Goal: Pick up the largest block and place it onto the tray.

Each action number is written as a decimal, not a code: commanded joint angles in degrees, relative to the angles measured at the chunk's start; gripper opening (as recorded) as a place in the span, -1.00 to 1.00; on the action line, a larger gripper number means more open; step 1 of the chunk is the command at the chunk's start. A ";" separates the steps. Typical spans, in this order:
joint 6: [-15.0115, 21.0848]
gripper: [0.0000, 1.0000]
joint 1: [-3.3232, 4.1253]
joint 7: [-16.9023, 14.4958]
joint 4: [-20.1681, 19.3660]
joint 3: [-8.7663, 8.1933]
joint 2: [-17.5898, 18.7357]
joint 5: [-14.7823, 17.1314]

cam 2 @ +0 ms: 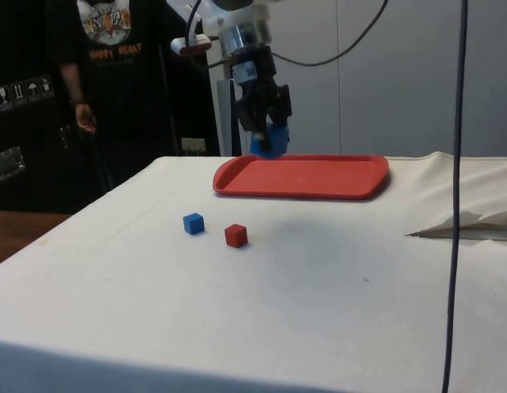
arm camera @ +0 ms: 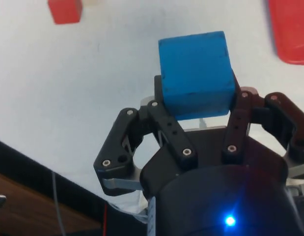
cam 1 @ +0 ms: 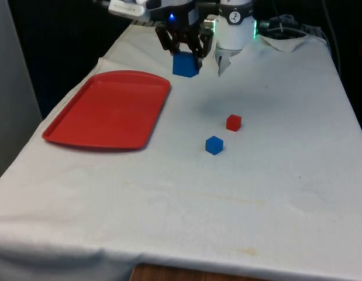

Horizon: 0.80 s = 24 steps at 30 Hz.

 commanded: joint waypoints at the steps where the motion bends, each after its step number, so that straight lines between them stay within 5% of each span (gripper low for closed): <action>1: 0.29 -0.97 -0.46 -0.80 0.29 -0.29 0.34 0.17; 4: 0.34 -0.97 -0.23 -0.97 0.23 -0.86 0.52 0.00; 11: 0.29 -0.97 -1.66 -4.64 1.95 -2.69 3.27 1.15; 12: 0.52 -0.97 -1.09 -4.64 1.89 -3.32 3.50 1.09; 13: 0.23 -0.97 -1.78 -5.61 2.41 -3.27 4.13 1.78; 22: 0.34 -0.97 -2.81 -10.83 4.64 -5.90 8.59 5.04; 23: 0.52 -0.97 -2.29 -11.12 4.64 -6.70 9.11 5.27; 24: 0.34 -0.97 -3.04 -11.86 5.10 -6.42 9.51 5.79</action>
